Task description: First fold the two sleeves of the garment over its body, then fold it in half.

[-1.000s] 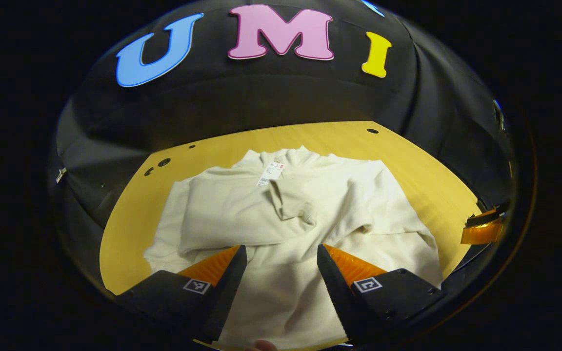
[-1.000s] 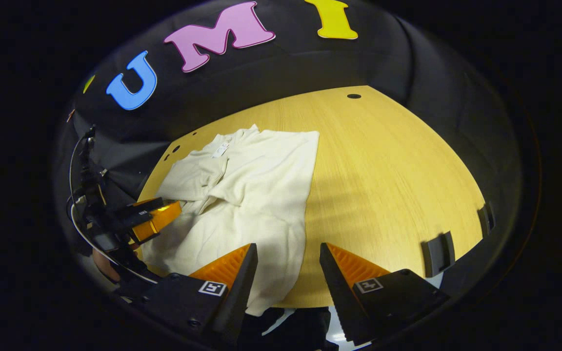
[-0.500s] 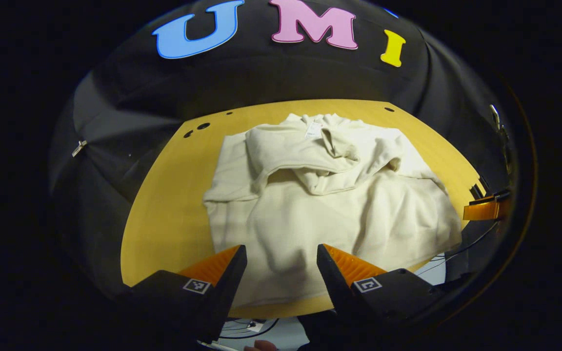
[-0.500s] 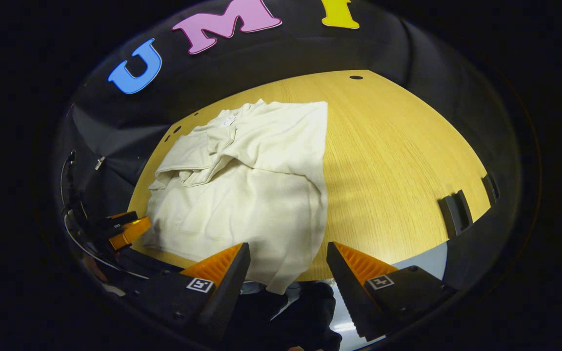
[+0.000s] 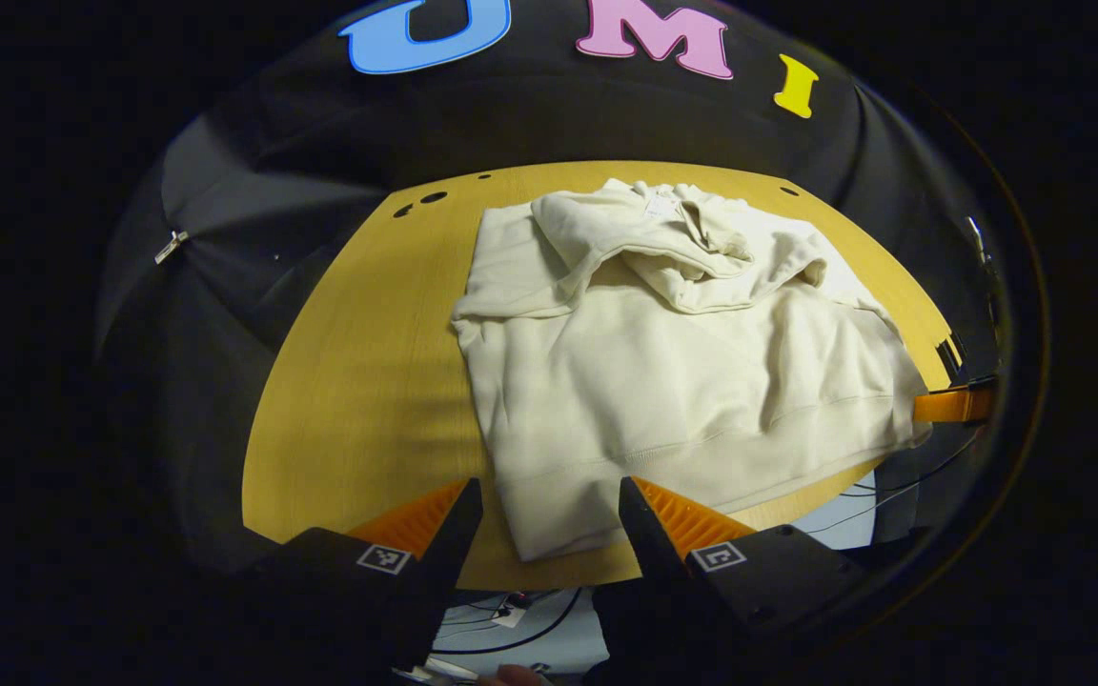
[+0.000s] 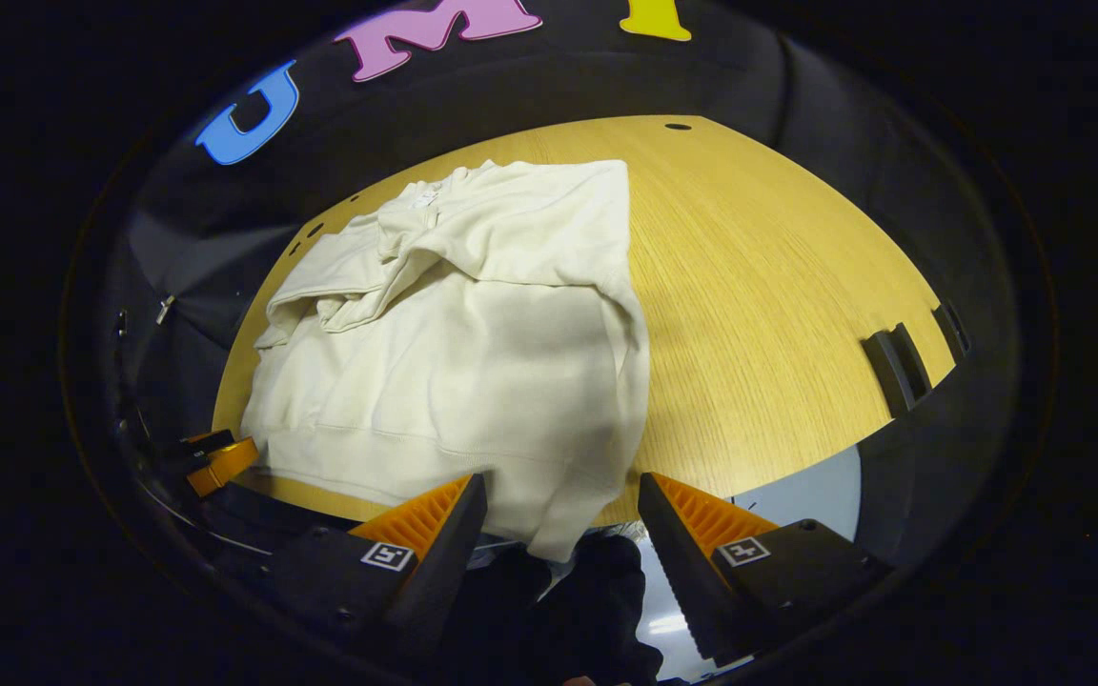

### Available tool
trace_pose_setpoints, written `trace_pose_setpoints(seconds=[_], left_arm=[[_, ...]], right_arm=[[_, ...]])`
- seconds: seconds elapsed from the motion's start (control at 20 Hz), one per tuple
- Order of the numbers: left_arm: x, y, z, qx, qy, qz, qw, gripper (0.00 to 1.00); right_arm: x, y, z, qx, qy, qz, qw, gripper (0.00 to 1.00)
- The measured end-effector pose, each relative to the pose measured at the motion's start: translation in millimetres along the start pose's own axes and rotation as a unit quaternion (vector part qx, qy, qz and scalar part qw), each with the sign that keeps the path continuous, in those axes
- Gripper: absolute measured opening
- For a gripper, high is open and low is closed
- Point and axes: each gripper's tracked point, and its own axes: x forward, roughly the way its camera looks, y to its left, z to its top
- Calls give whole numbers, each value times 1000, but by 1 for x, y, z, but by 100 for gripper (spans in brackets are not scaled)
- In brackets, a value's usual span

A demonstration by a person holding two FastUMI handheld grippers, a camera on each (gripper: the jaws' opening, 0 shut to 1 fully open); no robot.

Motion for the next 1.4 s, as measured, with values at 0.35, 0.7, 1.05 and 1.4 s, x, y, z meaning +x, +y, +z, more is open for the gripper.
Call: trace_pose_setpoints(seconds=[0.35, 0.7, 1.05, 1.4], left_arm=[[17, -9, -11, -18, 33, -15, 999, 90], [23, -15, -7, -35, 29, -28, 999, 87], [25, -33, 4, -9, 23, -41, 999, 11], [7, -25, 39, -70, -2, -63, 996, 7]], right_arm=[[21, 5, 3, -83, 9, -41, 996, 98], [27, 10, 11, -71, 11, -46, 996, 99], [29, 29, 15, -69, 19, -5, 997, 20], [6, 46, 46, 2, -14, 46, 999, 12]])
